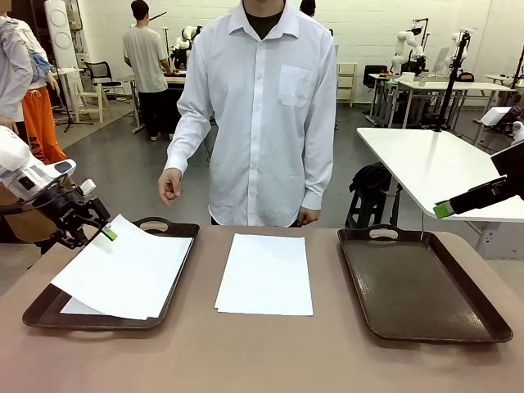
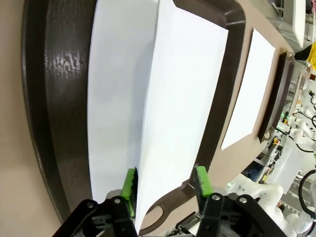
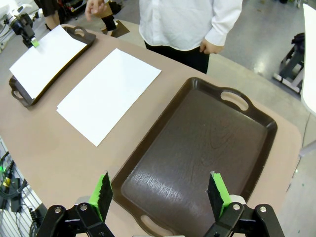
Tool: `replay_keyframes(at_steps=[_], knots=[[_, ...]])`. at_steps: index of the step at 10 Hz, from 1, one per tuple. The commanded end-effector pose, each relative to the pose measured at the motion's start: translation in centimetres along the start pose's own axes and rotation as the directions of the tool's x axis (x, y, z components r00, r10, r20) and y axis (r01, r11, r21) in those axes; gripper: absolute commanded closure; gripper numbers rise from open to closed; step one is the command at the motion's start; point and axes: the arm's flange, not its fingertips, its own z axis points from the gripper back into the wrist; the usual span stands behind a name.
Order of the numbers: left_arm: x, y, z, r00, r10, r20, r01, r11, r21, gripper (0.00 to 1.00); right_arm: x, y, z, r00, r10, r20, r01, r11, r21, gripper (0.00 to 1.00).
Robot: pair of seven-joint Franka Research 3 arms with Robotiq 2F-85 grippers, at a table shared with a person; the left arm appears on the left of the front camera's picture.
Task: Sort the A4 documents.
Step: Place the A4 Paper in the designated Handle tray.
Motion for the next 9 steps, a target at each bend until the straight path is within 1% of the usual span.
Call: replay_keyframes(at_steps=[1, 2, 3, 4, 6, 7, 8, 9], knots=[[-0.4, -0.4, 0.3, 0.999, 0.023, 0.026, -0.026, 0.996, 0.09, 0.23, 0.0, 0.0, -0.2, 1.0, -0.003, 0.002, 0.003, 1.0, 0.012, 0.0], [-0.6, -0.6, 0.5, 0.998, 0.034, 0.047, -0.04, 0.99, 0.134, 0.1, 0.0, 0.0, -0.2, 1.0, -0.003, 0.002, 0.003, 1.0, 0.012, 0.0], [-0.7, -0.9, 0.7, 0.997, 0.037, 0.066, -0.048, 0.984, 0.171, 0.03, 0.0, 0.0, -0.2, 1.0, -0.003, 0.002, 0.003, 1.0, 0.012, 0.0], [-0.9, -1.2, 1.0, 0.998, 0.026, 0.065, -0.037, 0.985, 0.17, 0.0, 0.0, 0.0, -0.2, 1.0, -0.003, 0.002, 0.003, 1.0, 0.012, 0.0], [-1.1, -1.7, 1.5, 0.997, 0.006, 0.077, -0.018, 0.988, 0.155, 0.0, 0.0, 0.0, -0.2, 1.0, -0.003, 0.002, 0.003, 1.0, 0.012, 0.0], [-1.1, -2.0, 1.7, 0.995, 0.023, 0.097, -0.031, 0.997, 0.077, 0.0, 0.0, 0.0, -0.2, 1.0, -0.003, 0.002, 0.003, 1.0, 0.012, 0.0], [-0.2, -1.3, 1.7, 0.998, -0.002, 0.065, -0.007, 0.99, 0.143, 0.0, 0.0, 0.0, -0.2, 1.0, -0.003, 0.002, 0.003, 1.0, 0.012, 0.0], [-0.2, -1.3, 1.7, 0.998, -0.002, 0.065, -0.007, 0.99, 0.143, 0.0, 0.0, 0.0, -0.2, 1.0, -0.003, 0.002, 0.003, 1.0, 0.012, 0.0]])
